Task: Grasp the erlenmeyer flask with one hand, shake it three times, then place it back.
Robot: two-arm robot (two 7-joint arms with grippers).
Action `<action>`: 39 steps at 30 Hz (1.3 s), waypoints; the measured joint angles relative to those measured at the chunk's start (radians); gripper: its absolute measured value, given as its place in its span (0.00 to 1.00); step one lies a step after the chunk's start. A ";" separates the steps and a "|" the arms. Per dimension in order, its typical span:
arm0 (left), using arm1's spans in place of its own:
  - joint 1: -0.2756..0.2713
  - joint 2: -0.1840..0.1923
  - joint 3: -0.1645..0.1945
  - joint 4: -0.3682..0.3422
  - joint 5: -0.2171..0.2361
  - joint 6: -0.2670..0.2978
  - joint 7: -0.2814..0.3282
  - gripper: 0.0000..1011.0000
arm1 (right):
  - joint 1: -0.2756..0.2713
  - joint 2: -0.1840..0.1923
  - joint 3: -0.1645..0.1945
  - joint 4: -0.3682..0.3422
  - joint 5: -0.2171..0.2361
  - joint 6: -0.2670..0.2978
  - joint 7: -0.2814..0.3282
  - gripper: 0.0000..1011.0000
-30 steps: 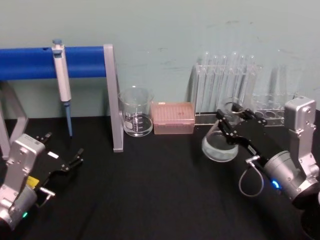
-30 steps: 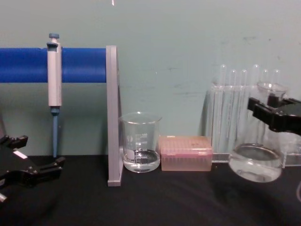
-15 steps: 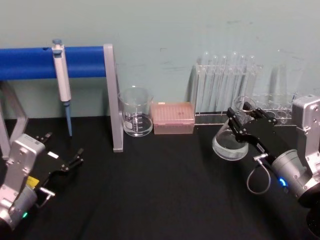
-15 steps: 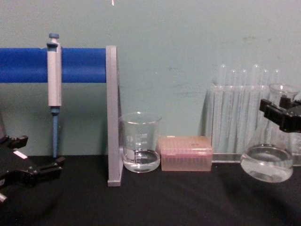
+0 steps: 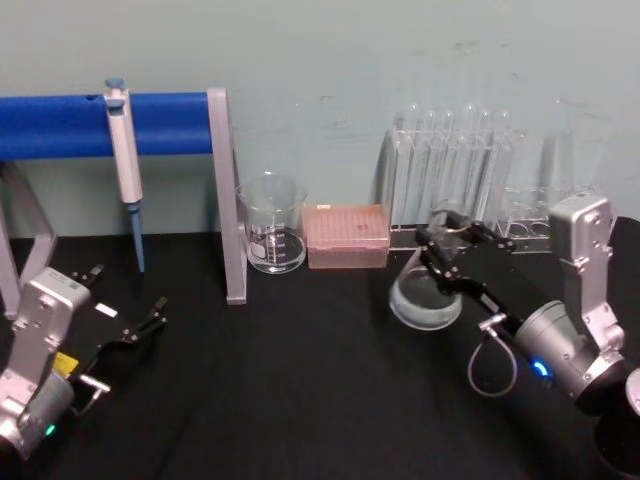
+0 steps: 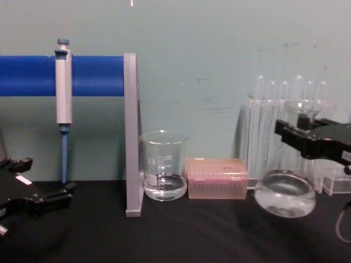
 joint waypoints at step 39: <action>0.000 0.000 0.000 0.000 0.000 0.000 0.000 0.99 | 0.004 0.072 -0.167 -0.055 0.066 -0.020 0.159 0.45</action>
